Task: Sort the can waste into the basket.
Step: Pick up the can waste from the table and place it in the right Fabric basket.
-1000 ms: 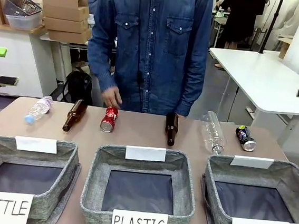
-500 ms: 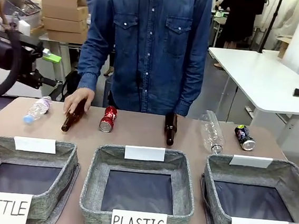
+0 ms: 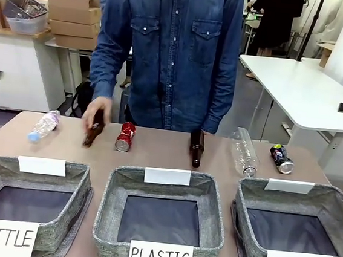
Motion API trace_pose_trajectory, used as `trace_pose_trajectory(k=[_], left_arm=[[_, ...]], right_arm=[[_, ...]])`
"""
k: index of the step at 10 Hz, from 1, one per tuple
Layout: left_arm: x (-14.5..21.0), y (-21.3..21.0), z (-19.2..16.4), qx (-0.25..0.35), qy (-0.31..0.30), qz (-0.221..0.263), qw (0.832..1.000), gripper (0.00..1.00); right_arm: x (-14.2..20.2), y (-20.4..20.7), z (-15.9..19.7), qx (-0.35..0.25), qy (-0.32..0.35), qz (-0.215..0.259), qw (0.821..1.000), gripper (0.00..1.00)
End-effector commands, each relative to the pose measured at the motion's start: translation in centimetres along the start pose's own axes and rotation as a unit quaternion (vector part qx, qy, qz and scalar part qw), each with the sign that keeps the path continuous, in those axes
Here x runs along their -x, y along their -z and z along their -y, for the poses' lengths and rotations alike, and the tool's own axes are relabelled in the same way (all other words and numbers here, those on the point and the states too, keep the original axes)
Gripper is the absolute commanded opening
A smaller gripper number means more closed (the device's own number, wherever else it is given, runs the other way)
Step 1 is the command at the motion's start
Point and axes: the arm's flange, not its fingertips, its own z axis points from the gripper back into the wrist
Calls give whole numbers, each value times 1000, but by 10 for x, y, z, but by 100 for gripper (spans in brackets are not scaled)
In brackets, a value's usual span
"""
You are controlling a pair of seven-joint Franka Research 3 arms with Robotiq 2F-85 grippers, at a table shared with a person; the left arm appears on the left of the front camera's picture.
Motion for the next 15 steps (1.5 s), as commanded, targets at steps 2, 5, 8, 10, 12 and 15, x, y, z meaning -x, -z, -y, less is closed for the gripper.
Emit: trace_pose_trajectory(k=[2, 5, 8, 10, 12, 15], left_arm=[[10, 22, -18, 24, 3, -15, 1000, 100], [-37, 109, -20, 8, -12, -143, 990, 100], [-44, 82, -17, -14, -32, -91, 995, 100], [-15, 17, -20, -20, -50, 3, 999, 100], [12, -5, -19, 9, -28, 13, 999, 100], [-9, -76, -17, -55, -15, -52, 997, 100]], right_arm=[[-4, 3, -1, -13, -15, 4, 1000, 100], [-4, 3, -1, -13, -15, 4, 1000, 100], [-4, 3, -1, -13, -15, 4, 1000, 100], [-4, 3, -1, -13, -15, 4, 1000, 100], [-4, 3, -1, -13, -15, 4, 1000, 100], [-4, 3, -1, -13, -15, 4, 1000, 100]])
